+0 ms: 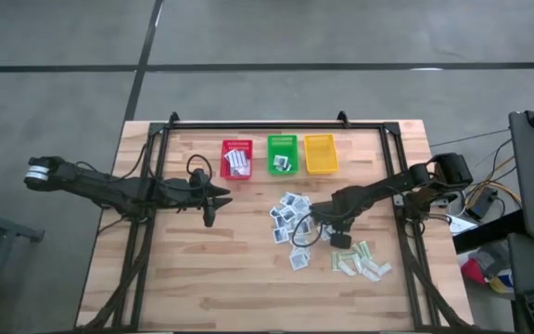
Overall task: Pick & Place First Aid Supplies
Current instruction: Put the alcohol pad into the green basket
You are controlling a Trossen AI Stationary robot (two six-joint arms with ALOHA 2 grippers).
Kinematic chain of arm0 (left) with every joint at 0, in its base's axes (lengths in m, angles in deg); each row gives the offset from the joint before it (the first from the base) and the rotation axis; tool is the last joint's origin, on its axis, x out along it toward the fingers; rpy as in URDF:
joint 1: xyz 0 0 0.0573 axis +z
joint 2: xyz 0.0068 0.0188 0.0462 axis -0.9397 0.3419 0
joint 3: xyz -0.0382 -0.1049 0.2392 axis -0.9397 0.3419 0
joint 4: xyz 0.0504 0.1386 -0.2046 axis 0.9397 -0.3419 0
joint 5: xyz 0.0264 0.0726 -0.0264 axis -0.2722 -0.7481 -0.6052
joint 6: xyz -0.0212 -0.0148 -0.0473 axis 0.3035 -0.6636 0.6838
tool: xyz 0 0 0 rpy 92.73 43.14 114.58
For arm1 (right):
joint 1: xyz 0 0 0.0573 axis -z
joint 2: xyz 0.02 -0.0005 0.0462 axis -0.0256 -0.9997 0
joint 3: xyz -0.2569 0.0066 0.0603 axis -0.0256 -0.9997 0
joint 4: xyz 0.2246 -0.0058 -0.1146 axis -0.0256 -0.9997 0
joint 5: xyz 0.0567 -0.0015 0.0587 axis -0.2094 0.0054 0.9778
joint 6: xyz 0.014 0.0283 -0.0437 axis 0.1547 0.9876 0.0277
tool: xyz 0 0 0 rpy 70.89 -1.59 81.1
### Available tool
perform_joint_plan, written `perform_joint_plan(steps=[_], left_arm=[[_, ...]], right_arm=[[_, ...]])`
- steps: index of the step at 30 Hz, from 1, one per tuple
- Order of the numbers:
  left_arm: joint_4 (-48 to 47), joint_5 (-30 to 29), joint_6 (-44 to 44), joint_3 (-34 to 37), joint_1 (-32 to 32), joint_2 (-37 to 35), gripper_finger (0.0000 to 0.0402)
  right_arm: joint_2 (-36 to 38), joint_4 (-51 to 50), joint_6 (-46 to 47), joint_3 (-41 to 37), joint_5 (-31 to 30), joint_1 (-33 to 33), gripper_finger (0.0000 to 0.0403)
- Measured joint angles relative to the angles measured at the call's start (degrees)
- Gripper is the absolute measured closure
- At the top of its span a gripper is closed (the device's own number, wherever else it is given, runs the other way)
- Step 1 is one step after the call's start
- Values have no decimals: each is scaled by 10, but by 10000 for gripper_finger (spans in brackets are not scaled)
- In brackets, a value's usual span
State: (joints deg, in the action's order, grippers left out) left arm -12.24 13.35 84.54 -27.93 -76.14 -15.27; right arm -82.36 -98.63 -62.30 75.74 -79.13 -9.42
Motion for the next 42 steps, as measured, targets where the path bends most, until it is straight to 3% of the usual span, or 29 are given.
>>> perform_joint_plan(steps=[10, 23, 28, 34, 42], left_arm=[[0, 0, 0, 0, 0, 0, 268], [0, 0, -2, 0, 0, 0, 268], [0, 0, -2, 0, 0, 0, 268], [1, 0, -2, 0, 0, 0, 268], [6, 0, -2, 0, 0, 0, 268]], right_arm=[[14, -11, 0, 0, 15, 14, 394], [139, -55, -12, 3, 85, 32, 395], [177, -34, -44, 4, 143, 39, 395], [205, 99, -75, 4, 275, 59, 395], [197, 409, -8, 3, 465, 95, 395]])
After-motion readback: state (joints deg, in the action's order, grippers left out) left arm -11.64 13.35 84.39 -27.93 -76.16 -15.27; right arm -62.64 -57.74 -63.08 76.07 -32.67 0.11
